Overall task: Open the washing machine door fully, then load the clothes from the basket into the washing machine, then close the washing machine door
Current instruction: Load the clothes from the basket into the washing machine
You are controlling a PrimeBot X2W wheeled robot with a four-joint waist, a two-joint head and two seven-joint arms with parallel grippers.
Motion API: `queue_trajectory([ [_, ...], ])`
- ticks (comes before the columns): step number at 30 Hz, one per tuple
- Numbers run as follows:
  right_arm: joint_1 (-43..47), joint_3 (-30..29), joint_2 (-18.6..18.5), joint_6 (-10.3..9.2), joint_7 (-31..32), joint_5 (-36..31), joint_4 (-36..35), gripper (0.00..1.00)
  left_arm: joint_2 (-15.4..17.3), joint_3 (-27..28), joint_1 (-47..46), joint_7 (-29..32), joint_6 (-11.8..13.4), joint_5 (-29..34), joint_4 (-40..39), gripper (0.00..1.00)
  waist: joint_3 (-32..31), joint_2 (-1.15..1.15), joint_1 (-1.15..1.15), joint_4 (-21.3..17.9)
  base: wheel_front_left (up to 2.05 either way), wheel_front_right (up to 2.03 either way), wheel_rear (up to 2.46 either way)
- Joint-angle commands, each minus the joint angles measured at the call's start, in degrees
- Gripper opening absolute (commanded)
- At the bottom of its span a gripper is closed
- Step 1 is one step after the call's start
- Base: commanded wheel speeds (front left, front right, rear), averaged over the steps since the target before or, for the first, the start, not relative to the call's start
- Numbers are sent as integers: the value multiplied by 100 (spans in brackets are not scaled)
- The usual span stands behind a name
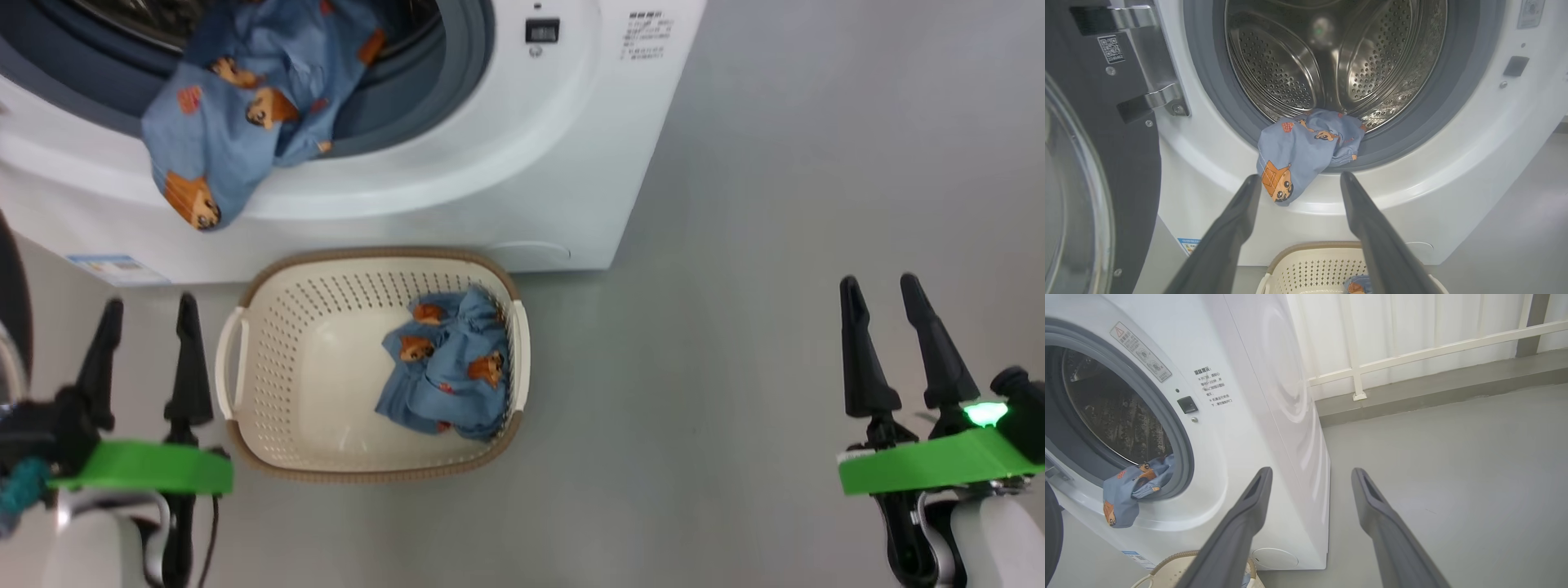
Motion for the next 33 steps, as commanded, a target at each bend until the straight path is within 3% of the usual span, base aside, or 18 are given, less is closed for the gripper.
queue_trajectory([
  [1, -191, 126, -4, 33, -45, -87, -159, 100, 269, 157, -347, -36, 3, -11, 48, 100, 532, 0, 0, -68, 0, 0, 0],
  [12, -754, 184, 143, 33, -45, -132, -220, 100, 781, -41, -1724, -36, 3, 9, 1039, 100, 1336, 0, 0, -256, 0, 0, 0],
  [20, -888, 173, 206, 33, -45, -159, -244, 100, 1039, -252, -2295, -36, 3, 79, 1682, 100, 1507, 0, 0, -383, 0, 0, 0],
  [33, -949, 297, 295, 33, -45, -155, -280, 100, 1186, -57, -3008, -36, 105, 418, 2378, 100, 1657, 0, 0, -534, 0, 0, 0],
])
